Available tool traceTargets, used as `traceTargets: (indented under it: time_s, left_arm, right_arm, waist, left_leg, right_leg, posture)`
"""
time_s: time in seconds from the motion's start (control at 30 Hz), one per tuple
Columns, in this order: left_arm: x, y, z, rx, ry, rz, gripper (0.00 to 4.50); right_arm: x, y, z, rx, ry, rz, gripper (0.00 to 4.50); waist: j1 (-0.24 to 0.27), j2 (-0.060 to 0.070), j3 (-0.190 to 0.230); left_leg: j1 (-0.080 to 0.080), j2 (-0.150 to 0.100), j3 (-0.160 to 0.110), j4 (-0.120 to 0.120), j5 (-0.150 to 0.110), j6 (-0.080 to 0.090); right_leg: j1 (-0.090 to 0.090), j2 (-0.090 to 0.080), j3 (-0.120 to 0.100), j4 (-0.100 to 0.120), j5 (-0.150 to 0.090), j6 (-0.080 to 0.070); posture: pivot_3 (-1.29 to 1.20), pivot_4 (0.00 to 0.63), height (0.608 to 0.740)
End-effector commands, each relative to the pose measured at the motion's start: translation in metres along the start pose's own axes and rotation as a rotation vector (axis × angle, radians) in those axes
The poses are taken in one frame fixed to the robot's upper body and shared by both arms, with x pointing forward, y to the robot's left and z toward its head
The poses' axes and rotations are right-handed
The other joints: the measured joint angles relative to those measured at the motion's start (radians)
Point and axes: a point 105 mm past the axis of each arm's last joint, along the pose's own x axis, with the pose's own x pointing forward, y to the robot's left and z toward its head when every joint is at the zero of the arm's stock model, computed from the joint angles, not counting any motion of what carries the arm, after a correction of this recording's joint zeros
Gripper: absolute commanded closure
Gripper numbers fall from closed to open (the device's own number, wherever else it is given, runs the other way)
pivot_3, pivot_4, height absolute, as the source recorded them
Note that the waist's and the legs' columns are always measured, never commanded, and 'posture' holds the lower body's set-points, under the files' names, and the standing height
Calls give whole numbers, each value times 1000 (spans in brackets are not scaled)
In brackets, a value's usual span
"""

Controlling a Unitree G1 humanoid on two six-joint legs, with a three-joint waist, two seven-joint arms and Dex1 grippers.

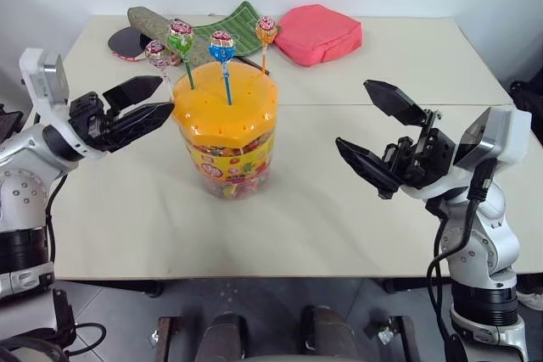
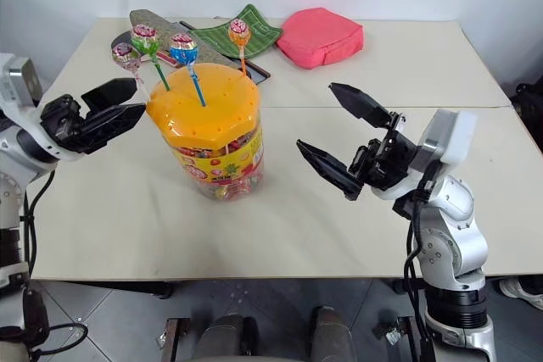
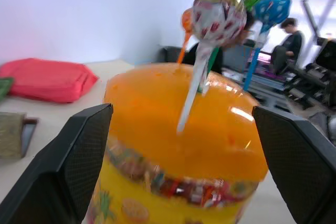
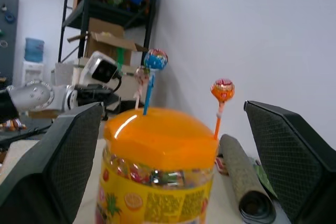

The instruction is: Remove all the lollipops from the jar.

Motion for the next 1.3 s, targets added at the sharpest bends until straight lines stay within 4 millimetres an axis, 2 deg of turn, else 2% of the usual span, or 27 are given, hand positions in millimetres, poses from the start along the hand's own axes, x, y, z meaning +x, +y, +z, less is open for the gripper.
traceTargets:
  time_s: [0.03,0.33,0.43,0.57,0.63,0.73,0.8,0.87,0.9,0.93,0.97,1.07,1.17,1.3]
  left_arm:
    - [5,3,3,30,-2,-13,867]
    - [18,2,11,44,-77,-58,3669]
    - [18,1,21,6,-147,-79,4472]
    - [9,6,42,-65,-272,-46,4472]
    - [-8,20,58,-99,-369,61,4472]
    - [-31,39,56,-99,-344,242,4472]
    - [-49,51,34,-150,-183,389,4472]
    - [-69,54,-4,-231,49,516,4472]
    - [-85,55,-32,-237,212,617,4472]
    - [-101,51,-60,-238,383,696,4472]
    - [-110,45,-76,-241,472,727,4472]
    - [-119,34,-97,-287,546,773,4472]
    - [-140,25,-124,-301,668,846,4472]
    - [-158,26,-122,-269,684,904,3547]
  right_arm:
    - [-4,0,3,-36,6,-8,0]
    - [-7,2,1,-46,20,-17,0]
    - [-7,2,1,-43,17,-9,0]
    - [-1,6,3,-16,-7,50,0]
    - [6,12,3,10,-12,138,0]
    - [9,24,-6,39,60,304,0]
    - [7,25,-16,80,144,381,0]
    - [5,22,-24,99,216,425,0]
    - [2,22,-29,112,257,451,0]
    - [-3,21,-36,111,308,468,0]
    - [-9,23,-41,120,344,490,0]
    - [-18,27,-46,127,368,519,0]
    - [-22,32,-46,129,354,531,0]
    - [-22,31,-41,119,334,521,0]
  waist:
    - [1,0,0]
    - [3,-1,0]
    - [3,-1,0]
    - [2,-1,1]
    - [0,-1,1]
    - [-6,-1,1]
    - [-7,-1,1]
    - [-12,-1,1]
    - [-13,-1,1]
    - [-14,-1,1]
    - [-14,-1,1]
    - [3,-6,3]
    - [9,-11,3]
    - [1,-10,2]
  left_leg:
    - [0,0,0,0,0,0]
    - [0,0,1,2,0,0]
    - [0,0,1,2,0,0]
    - [0,0,1,2,0,0]
    - [0,0,1,2,0,0]
    - [1,1,1,1,0,0]
    - [1,1,1,1,0,0]
    - [1,0,2,1,0,1]
    - [2,0,2,0,0,1]
    - [3,0,3,-1,0,1]
    - [3,0,3,-1,-1,1]
    - [3,1,4,-1,-1,1]
    - [0,2,3,2,-2,0]
    - [5,2,9,0,-3,1]
  right_leg:
    - [0,0,0,0,0,0]
    - [0,0,1,0,0,0]
    - [0,0,2,0,0,0]
    - [0,0,2,0,0,0]
    - [0,0,2,0,0,0]
    - [0,0,2,1,0,0]
    - [0,0,2,1,0,0]
    - [0,0,3,1,0,0]
    - [0,0,3,1,0,0]
    - [0,0,4,1,0,0]
    - [0,0,5,1,0,0]
    - [-1,0,5,1,0,0]
    - [-1,0,5,1,0,0]
    - [-1,0,8,1,0,0]
  posture:
    - [0,150,740]
    - [0,150,740]
    - [0,150,740]
    - [0,150,740]
    - [0,150,740]
    - [0,150,740]
    - [0,150,740]
    - [0,150,740]
    - [0,150,740]
    - [0,150,740]
    - [0,150,740]
    - [0,150,740]
    - [0,150,740]
    - [0,150,740]
